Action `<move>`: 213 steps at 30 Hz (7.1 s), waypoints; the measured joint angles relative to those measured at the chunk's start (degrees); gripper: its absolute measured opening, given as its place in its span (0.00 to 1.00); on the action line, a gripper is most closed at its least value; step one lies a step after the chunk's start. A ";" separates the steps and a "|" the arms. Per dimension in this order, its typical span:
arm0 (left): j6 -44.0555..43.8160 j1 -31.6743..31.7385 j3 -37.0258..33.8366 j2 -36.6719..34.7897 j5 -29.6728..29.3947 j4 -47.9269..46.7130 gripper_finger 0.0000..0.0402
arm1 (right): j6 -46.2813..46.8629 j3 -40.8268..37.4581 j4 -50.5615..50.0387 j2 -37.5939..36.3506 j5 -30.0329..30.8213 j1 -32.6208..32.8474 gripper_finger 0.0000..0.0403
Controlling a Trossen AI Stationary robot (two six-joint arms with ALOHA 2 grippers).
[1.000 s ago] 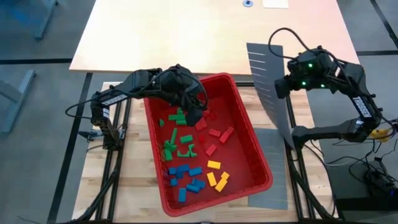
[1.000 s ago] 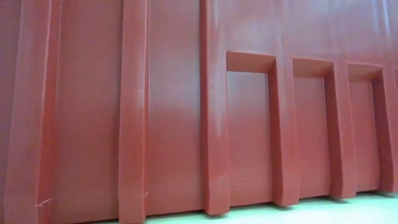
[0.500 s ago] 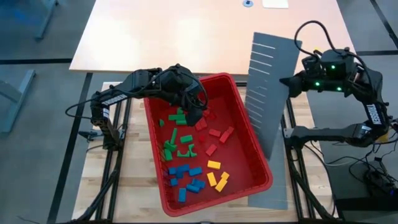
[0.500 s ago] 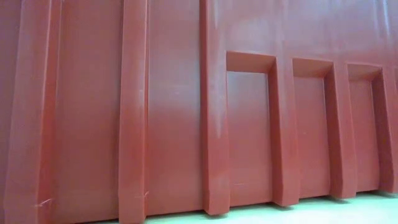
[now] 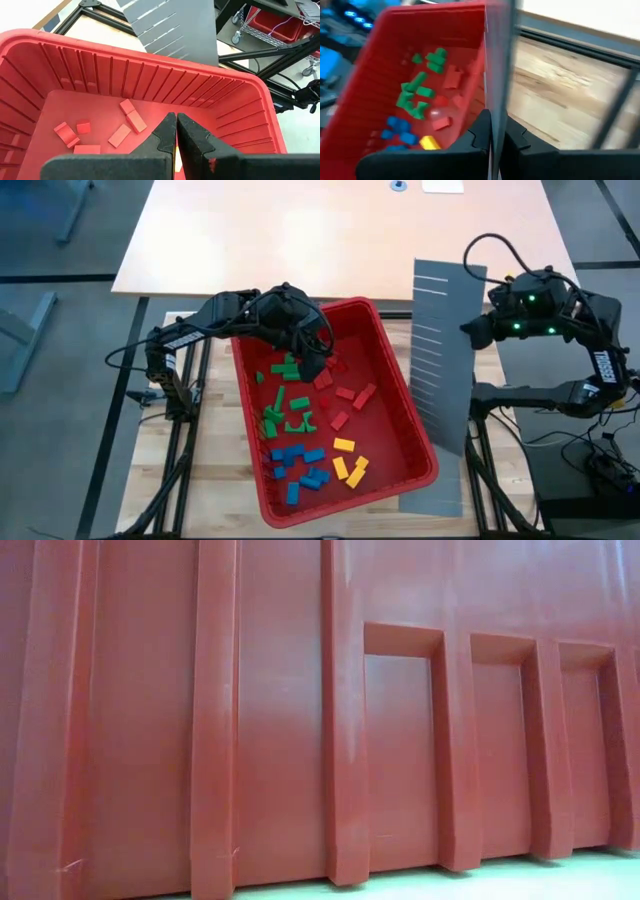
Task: Sort blocks
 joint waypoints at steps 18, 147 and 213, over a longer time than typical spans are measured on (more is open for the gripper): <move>0.00 0.00 0.00 0.00 -0.05 0.10 0.00 | -5.14 0.11 -1.36 1.61 2.62 0.00 0.11; 27.01 1.37 -79.12 -19.12 -9.72 22.30 0.78 | -16.06 -4.42 48.08 18.63 0.98 28.86 0.00; 17.89 4.45 -66.52 -20.91 -0.78 18.64 0.28 | -5.21 -28.70 68.17 12.86 1.38 34.66 0.00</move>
